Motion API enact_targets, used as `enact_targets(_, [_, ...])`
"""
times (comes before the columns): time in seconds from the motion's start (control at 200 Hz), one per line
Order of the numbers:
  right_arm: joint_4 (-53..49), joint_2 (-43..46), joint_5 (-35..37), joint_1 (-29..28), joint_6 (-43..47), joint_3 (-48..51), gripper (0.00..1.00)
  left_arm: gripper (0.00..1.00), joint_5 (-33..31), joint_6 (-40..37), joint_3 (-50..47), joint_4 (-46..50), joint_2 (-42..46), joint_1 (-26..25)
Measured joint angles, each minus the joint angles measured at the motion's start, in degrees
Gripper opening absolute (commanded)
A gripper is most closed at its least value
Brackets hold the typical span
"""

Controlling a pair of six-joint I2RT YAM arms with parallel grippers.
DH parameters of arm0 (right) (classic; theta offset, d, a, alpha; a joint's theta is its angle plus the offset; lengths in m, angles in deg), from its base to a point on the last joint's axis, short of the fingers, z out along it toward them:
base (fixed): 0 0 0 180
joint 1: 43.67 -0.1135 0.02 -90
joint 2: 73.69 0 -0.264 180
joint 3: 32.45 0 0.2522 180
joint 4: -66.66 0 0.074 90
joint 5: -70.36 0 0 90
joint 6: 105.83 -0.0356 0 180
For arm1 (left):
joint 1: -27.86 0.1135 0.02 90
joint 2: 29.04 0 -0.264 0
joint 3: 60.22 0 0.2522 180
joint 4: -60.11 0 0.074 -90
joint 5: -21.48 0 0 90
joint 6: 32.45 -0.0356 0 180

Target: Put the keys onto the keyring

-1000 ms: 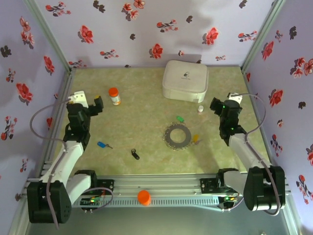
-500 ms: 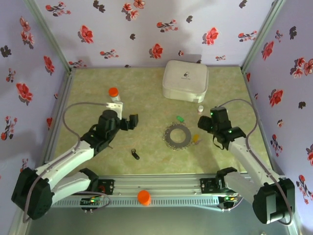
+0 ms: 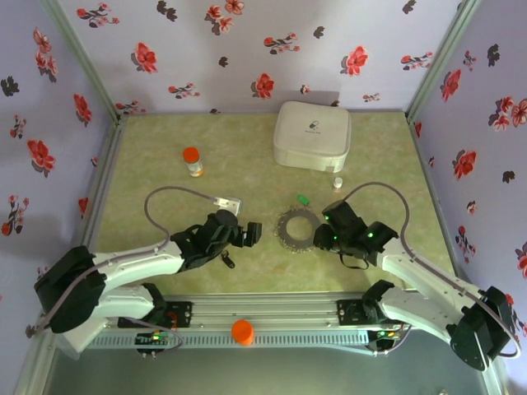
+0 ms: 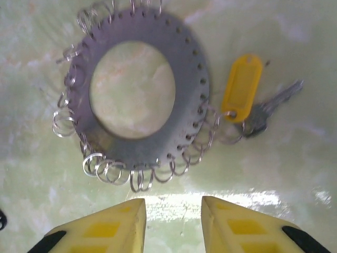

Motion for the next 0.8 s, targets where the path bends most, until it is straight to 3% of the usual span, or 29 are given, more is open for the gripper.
enact_targets(0.075, [0.8,0.0,-1.6,-0.9,-2.6,1.6,0.25,0.99,-0.2,1.8,-0.3,-2.1,-1.8,-0.3])
enact_targets(0.375, [10.1,-3.6,-6.2,-1.4,-9.0,5.5,0.25,0.99,-0.5,3.8,-0.3,-5.2,-6.3,-0.8])
enact_targets(0.8, [17.8,-7.3,-7.3,-1.4,-13.6,9.0,0.21,0.98,-1.1,3.8,-0.3,-7.4,-6.3,-0.8])
